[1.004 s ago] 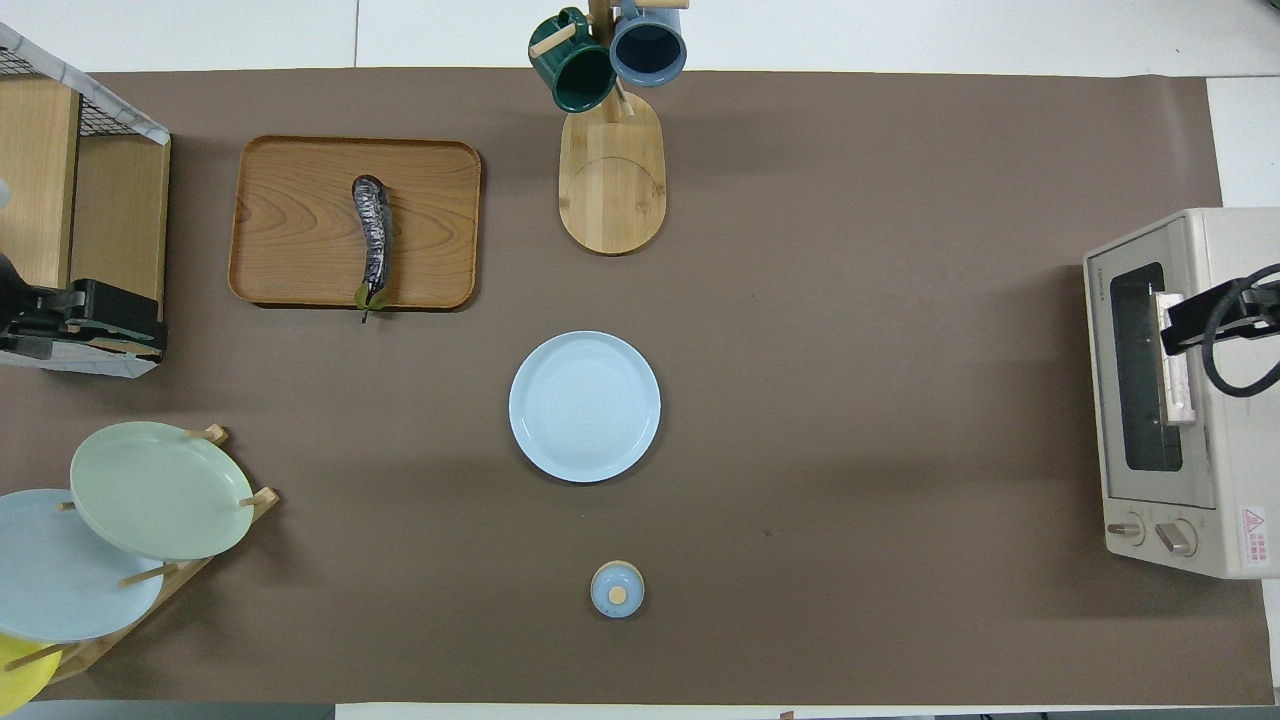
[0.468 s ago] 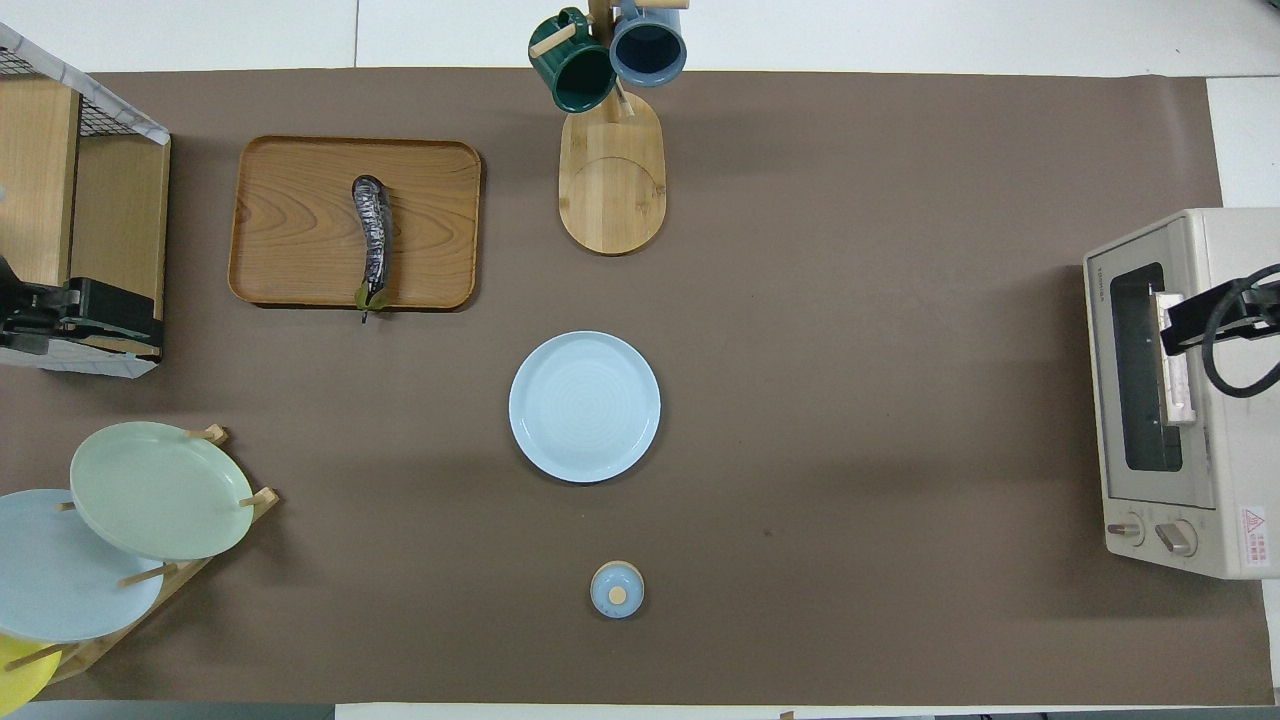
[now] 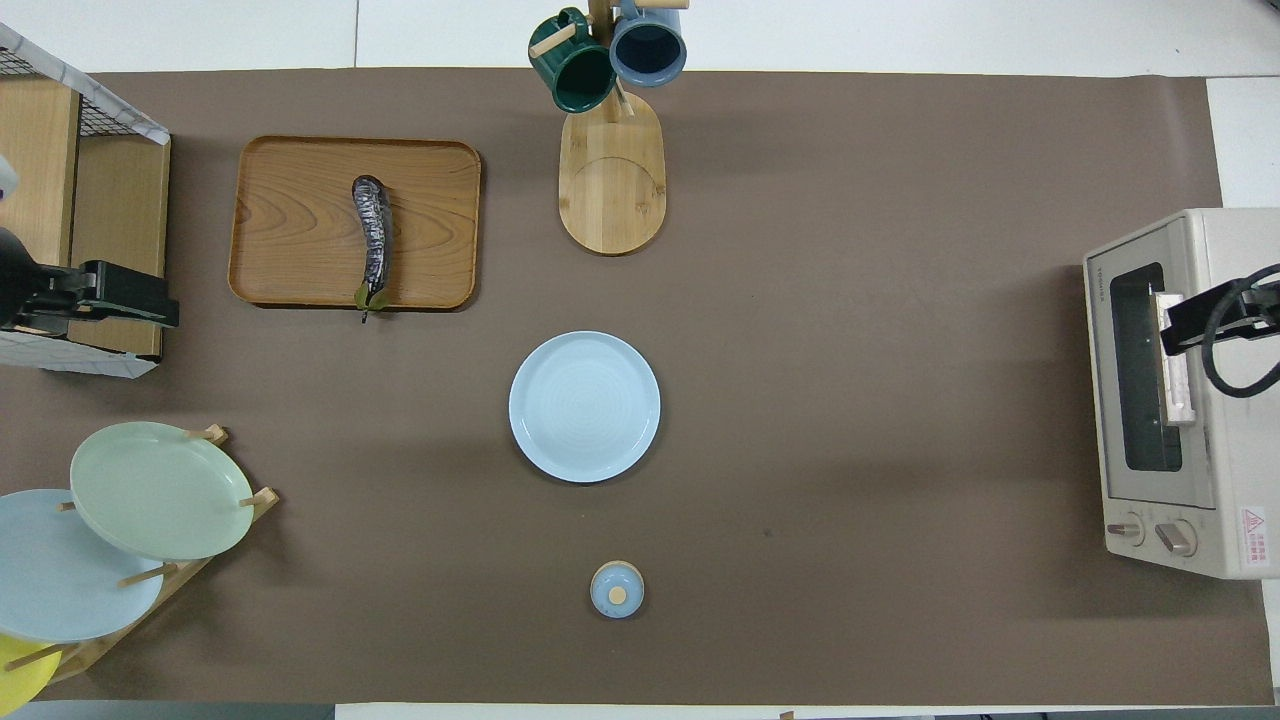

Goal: Put eggplant into oven
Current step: 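Reach the left gripper to the eggplant on the wooden tray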

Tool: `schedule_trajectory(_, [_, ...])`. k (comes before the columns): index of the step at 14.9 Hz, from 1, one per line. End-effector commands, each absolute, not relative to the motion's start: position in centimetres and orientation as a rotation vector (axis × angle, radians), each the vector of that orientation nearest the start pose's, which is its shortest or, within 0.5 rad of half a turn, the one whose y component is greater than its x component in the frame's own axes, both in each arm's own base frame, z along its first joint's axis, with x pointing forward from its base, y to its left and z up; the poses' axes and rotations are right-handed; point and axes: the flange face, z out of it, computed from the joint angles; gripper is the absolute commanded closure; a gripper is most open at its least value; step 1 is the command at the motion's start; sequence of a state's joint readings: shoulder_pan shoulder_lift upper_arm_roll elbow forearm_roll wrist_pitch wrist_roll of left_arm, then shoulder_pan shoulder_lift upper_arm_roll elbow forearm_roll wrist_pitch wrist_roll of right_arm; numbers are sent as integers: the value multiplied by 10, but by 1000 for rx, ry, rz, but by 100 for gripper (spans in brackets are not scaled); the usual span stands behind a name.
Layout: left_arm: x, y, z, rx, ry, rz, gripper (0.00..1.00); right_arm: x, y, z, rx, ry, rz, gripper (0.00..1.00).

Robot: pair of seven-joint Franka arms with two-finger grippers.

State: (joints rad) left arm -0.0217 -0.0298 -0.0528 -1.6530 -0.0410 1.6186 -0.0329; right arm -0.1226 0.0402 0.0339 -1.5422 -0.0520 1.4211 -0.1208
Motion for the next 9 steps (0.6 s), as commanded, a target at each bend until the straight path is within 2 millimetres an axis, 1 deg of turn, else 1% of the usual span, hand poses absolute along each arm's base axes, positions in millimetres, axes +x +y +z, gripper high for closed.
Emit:
schedule_trajectory(1, [561,-50,584,-3205,65,3,0,542,-54,606,-3143,-20,267,0])
schedule_trajectory(2, [572,-52,567,-3212,64,23,0,543,-53,607,-3143,-23,267,0])
schedule_trajectory(3, [578,-56,557,-3214,69,27,0,542,-54,607,-3143,-21,267,0])
schedule_trajectory(4, [586,-66,544,-3215,92,25,0,543,-54,606,-3143,-21,269,0])
schedule_trajectory(6, [596,-69,521,-3222,94,63,0,542,-54,607,-3143,-21,267,0])
schedule_trajectory(8, [608,-80,502,-3257,95,47,0,542,-54,607,-3143,-21,267,0])
schedule_trajectory(9, [611,-81,496,-3266,89,43,0,542,-54,607,-3143,-20,267,0])
